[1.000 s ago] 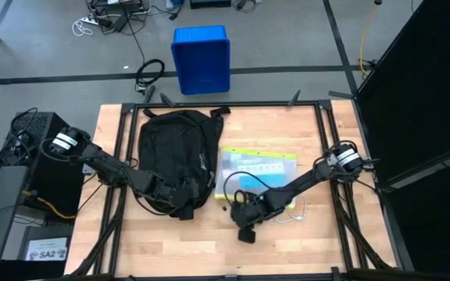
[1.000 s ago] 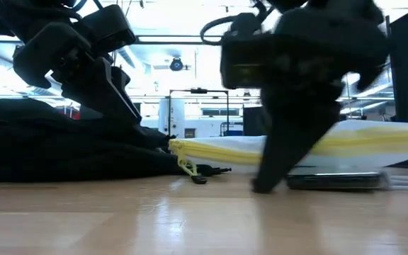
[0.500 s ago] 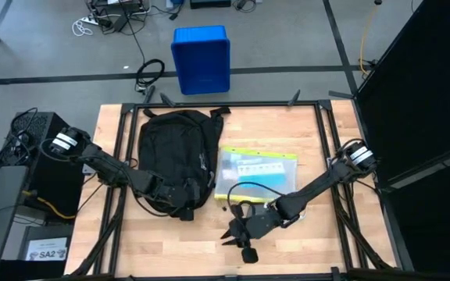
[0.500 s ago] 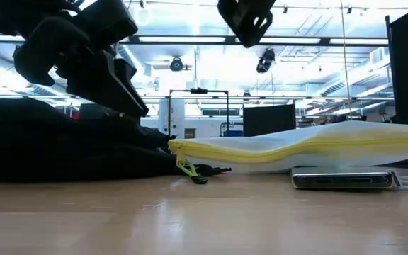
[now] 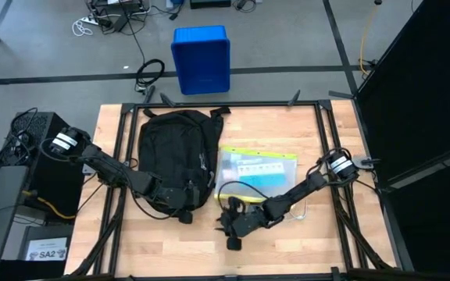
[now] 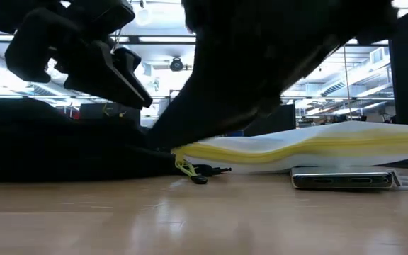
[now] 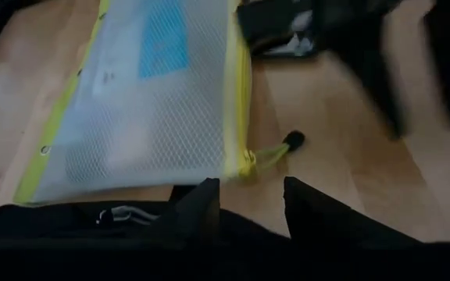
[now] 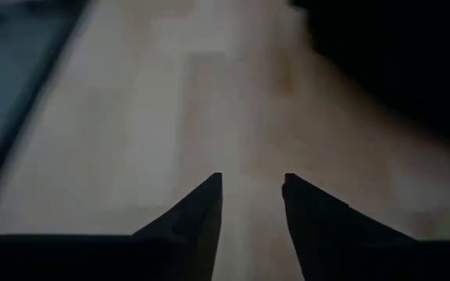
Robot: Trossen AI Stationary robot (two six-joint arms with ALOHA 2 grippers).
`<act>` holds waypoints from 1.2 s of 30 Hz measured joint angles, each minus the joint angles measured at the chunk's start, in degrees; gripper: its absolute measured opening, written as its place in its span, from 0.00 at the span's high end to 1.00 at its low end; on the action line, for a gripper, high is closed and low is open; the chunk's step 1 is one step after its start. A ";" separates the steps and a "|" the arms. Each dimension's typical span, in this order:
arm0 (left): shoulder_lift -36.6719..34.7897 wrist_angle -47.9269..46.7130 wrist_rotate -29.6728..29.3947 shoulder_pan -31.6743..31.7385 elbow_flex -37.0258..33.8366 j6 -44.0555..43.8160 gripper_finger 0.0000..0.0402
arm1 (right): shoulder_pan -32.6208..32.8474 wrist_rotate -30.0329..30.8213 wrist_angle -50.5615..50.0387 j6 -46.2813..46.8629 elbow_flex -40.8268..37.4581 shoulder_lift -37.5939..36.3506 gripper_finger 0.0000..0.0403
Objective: Unpack backpack
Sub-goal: Open the zip lock bag
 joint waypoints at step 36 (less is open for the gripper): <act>0.00 -0.84 0.00 0.02 0.04 -1.36 0.68 | -3.63 1.52 -25.38 11.51 0.04 -4.48 0.47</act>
